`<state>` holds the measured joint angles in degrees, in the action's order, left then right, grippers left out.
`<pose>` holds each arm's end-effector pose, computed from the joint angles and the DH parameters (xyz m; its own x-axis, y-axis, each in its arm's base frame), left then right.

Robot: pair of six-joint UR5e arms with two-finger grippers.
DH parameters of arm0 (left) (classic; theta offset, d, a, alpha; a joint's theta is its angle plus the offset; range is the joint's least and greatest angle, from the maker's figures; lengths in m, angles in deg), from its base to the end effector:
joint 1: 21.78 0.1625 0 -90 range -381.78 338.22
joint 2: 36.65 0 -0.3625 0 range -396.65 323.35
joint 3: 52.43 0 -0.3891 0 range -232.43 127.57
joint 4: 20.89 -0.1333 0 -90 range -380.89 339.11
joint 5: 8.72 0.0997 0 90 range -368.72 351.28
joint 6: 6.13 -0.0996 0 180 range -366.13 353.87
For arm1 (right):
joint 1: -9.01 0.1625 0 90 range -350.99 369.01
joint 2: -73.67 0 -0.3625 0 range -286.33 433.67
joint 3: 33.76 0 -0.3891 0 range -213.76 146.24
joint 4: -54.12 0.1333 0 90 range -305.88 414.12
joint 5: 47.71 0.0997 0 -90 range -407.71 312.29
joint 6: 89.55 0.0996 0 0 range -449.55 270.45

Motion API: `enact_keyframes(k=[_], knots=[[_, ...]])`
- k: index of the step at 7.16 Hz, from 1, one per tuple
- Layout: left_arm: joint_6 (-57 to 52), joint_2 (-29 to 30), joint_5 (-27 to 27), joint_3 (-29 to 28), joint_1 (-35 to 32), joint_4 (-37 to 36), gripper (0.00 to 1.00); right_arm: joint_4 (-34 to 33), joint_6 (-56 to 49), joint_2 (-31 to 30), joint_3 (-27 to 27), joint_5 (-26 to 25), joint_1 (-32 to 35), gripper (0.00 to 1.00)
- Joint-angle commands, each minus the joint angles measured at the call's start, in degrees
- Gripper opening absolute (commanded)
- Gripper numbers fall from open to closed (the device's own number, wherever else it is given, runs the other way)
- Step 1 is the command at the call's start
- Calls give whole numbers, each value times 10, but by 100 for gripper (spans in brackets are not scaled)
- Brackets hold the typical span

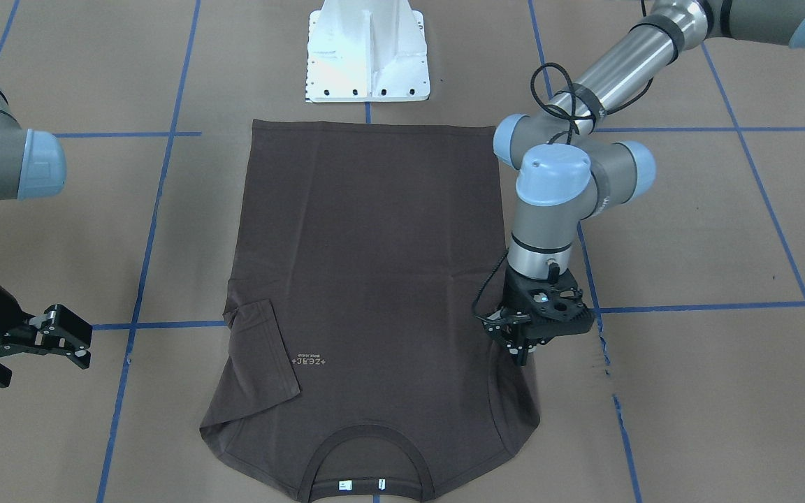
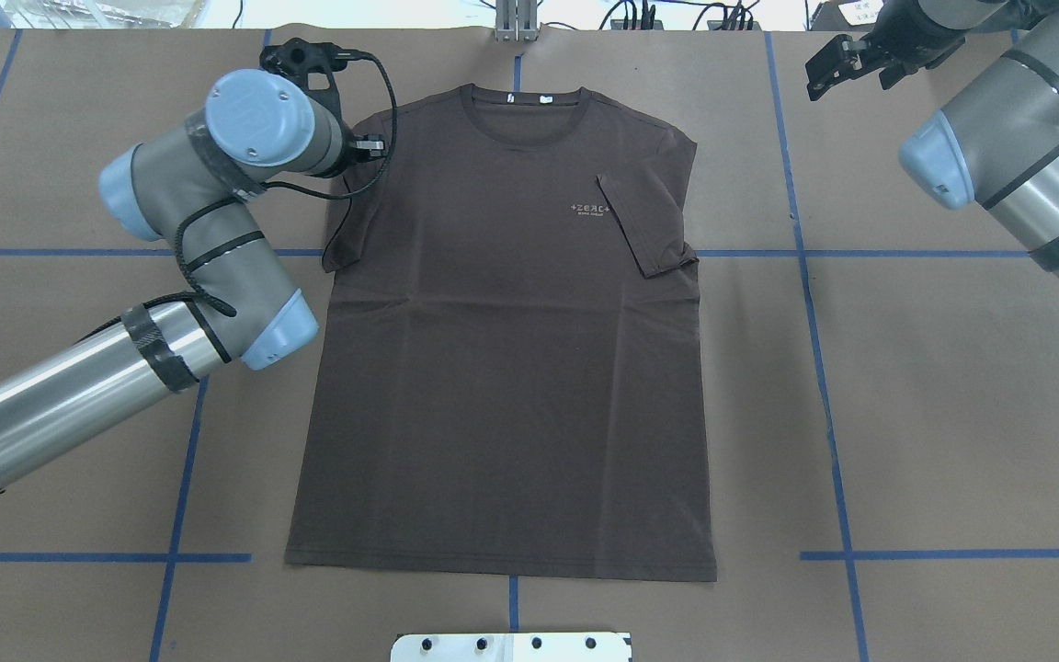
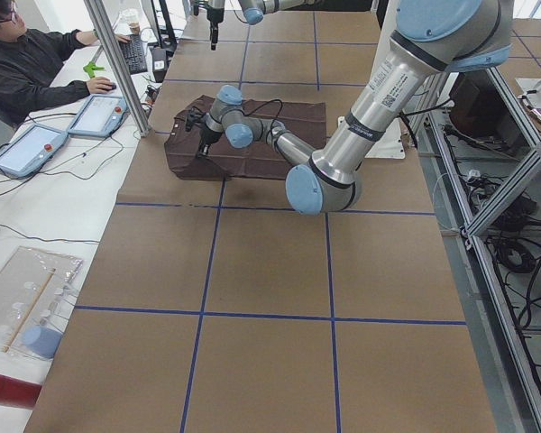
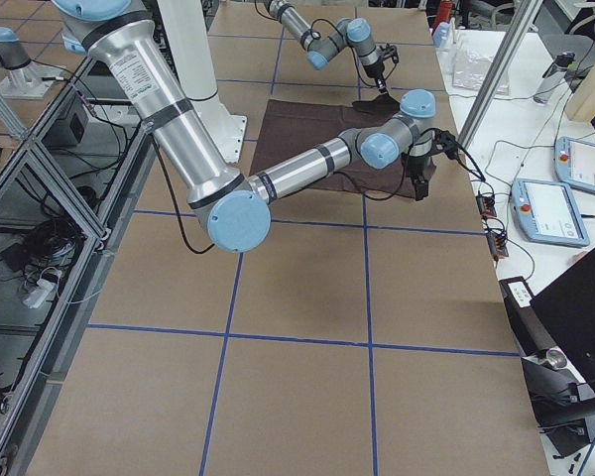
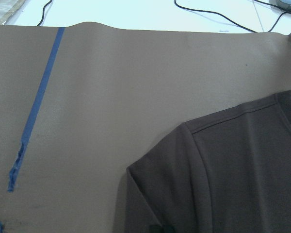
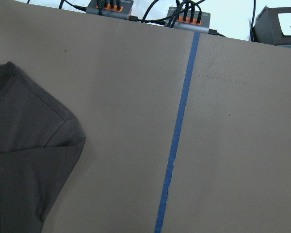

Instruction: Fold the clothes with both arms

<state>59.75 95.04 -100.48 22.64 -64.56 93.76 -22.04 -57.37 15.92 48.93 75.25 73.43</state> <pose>0.4463 -0.5904 0.2422 0.6881 -0.0802 -0.7212 0.4164 0.8576 0.3019 -0.2207 -0.6442 0.3077 0.6953 -0.1923 0.6925 -0.0398 0.9518 0.3042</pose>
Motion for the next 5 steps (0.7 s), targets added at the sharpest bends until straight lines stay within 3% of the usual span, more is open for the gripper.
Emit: enact_keyframes(k=[1, 4, 5], knots=[[20, 22, 3, -9, 15, -18, 0, 0, 2, 1, 0, 0, 0, 100], [51, 42, 4, -34, 27, -18, 2, 0, 2, 1, 0, 0, -1, 100], [13, 38, 3, -34, 27, -16, 99, 0, 2, 1, 0, 0, -1, 100]])
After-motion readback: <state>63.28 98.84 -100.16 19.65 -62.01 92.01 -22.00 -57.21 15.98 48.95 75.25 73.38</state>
